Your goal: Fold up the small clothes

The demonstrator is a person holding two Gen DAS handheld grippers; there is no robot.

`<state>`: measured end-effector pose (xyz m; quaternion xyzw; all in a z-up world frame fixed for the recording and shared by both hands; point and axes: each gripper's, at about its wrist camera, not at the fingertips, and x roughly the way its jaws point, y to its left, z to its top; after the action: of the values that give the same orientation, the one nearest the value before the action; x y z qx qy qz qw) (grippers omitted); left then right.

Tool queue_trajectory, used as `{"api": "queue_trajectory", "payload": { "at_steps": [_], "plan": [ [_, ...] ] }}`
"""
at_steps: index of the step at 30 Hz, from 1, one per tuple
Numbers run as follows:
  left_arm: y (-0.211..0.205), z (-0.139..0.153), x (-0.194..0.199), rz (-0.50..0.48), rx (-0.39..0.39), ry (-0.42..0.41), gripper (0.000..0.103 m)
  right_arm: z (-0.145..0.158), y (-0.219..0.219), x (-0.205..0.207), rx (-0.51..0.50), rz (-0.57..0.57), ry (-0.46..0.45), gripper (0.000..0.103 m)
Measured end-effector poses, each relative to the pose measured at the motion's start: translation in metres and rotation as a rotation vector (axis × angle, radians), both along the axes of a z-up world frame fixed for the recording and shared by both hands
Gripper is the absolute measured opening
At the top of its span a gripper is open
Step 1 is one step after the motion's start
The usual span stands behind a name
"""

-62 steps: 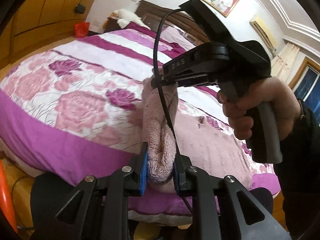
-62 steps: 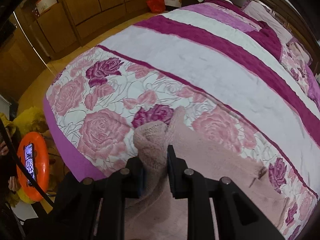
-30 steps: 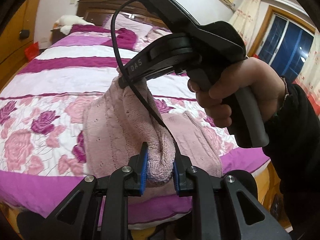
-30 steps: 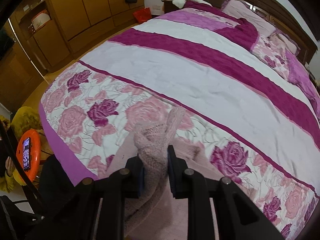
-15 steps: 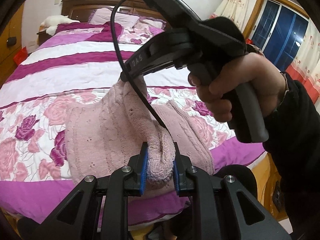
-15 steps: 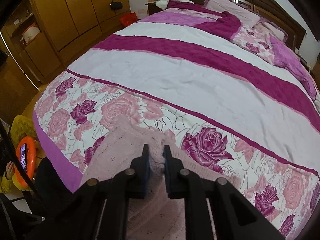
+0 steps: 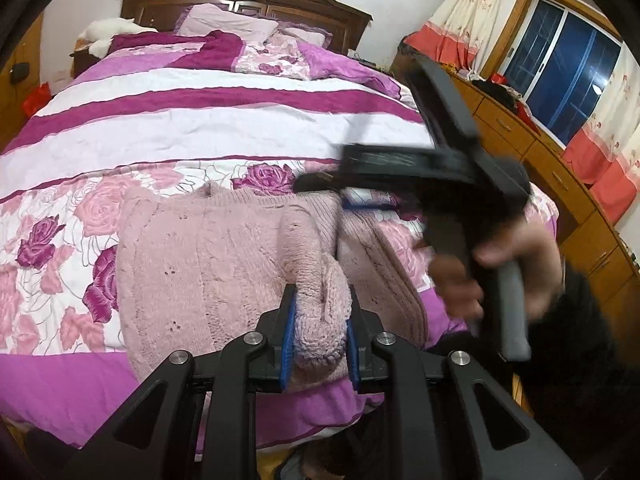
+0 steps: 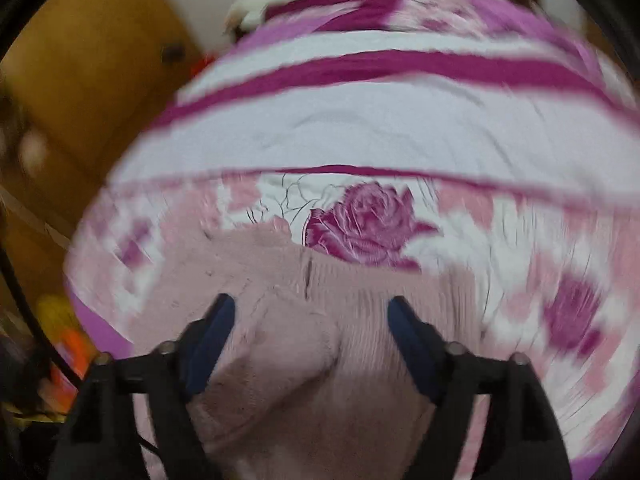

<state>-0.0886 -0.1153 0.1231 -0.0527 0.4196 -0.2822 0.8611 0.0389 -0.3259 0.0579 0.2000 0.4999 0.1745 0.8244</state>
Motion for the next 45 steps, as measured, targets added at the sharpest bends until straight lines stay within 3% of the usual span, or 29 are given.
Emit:
{"api": "queue_trajectory", "payload": {
  "at_steps": [2,4,11,14,15,16,18,20,21,27,35,45],
  "plan": [
    [0.004,0.002,-0.001,0.009,-0.005,-0.007,0.000,-0.040,-0.025,-0.015,0.344,-0.070,0.179,0.089],
    [0.007,0.003,0.000,0.015,-0.006,-0.004,0.000,-0.073,-0.027,-0.024,0.544,-0.103,0.312,0.089],
    [0.002,0.002,-0.002,0.021,0.018,-0.013,0.000,-0.097,0.003,-0.015,0.858,-0.081,0.305,0.091],
    [0.002,0.002,-0.002,0.023,0.026,-0.019,0.000,-0.096,0.021,0.005,0.834,-0.055,0.307,0.090],
    [0.003,0.002,-0.003,0.021,0.025,-0.019,0.000,-0.094,0.023,0.010,0.832,-0.062,0.289,0.083],
    [0.003,0.003,-0.004,0.022,0.025,-0.024,0.000,-0.093,0.023,0.014,0.827,-0.071,0.275,0.065],
    [0.004,0.004,-0.004,0.024,0.029,-0.033,0.000,-0.091,0.026,0.022,0.794,-0.067,0.272,0.056],
    [0.005,0.005,-0.004,0.023,0.025,-0.033,0.000,-0.088,0.031,0.026,0.755,-0.039,0.268,0.040],
    [0.005,0.005,-0.004,0.023,0.025,-0.032,0.000,-0.083,0.032,0.028,0.698,-0.026,0.255,0.023],
    [0.001,0.015,-0.008,0.003,0.007,-0.063,0.000,-0.027,0.026,0.035,0.485,0.031,0.121,0.020],
    [-0.028,0.026,-0.015,-0.072,0.006,-0.106,0.000,0.026,0.001,0.044,0.310,0.082,0.080,0.021],
    [-0.068,0.009,-0.012,-0.150,0.011,-0.068,0.000,0.020,-0.035,0.020,0.097,0.125,0.111,0.021]
  ]
}}
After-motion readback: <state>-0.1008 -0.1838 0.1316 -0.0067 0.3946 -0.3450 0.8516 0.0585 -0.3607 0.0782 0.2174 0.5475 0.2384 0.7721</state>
